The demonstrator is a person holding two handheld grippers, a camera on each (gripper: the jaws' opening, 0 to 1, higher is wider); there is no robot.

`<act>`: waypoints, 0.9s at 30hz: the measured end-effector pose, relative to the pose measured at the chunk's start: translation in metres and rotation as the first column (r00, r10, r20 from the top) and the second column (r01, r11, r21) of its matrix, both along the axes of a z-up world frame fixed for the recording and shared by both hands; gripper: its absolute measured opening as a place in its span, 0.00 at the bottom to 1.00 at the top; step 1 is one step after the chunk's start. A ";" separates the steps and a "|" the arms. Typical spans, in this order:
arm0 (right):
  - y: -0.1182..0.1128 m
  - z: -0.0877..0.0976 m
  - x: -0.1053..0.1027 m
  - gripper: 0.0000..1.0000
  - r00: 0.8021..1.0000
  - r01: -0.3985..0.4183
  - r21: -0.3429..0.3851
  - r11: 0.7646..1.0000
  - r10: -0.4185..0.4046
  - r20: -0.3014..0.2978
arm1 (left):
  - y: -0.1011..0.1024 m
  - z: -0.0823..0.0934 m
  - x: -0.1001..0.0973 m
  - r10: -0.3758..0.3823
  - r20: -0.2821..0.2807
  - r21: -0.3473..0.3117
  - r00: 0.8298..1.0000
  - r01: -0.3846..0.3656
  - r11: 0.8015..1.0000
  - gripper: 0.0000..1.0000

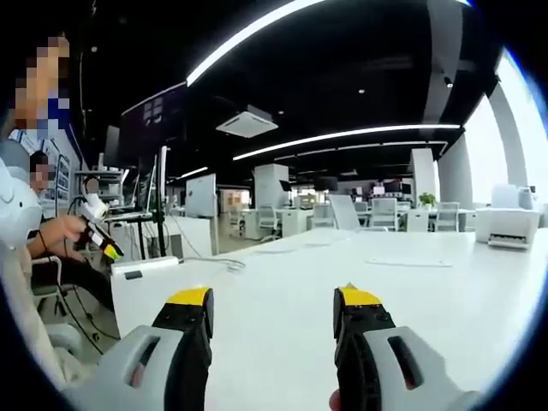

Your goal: Pick up the power strip scattered on the table, fix it on the side mounting bracket of the table, and press the switch

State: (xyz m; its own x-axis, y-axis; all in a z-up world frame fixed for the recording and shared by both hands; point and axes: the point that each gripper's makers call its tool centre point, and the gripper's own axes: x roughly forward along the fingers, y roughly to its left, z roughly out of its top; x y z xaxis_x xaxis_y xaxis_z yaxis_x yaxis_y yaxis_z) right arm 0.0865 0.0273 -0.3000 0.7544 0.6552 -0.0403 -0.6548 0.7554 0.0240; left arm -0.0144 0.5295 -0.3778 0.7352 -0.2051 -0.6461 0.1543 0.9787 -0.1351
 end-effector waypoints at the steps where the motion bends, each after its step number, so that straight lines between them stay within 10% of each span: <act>1: 0.000 0.000 0.000 0.52 1.000 0.000 0.000 1.000 0.000 0.000 | 0.001 -0.001 0.000 0.002 -0.003 -0.002 1.000 -0.002 1.000 0.47; 27: 0.008 -0.002 -0.004 0.52 1.000 -0.018 -0.015 1.000 0.018 -0.001 | 0.004 -0.019 -0.007 -0.016 -0.066 0.032 0.998 0.019 0.999 0.47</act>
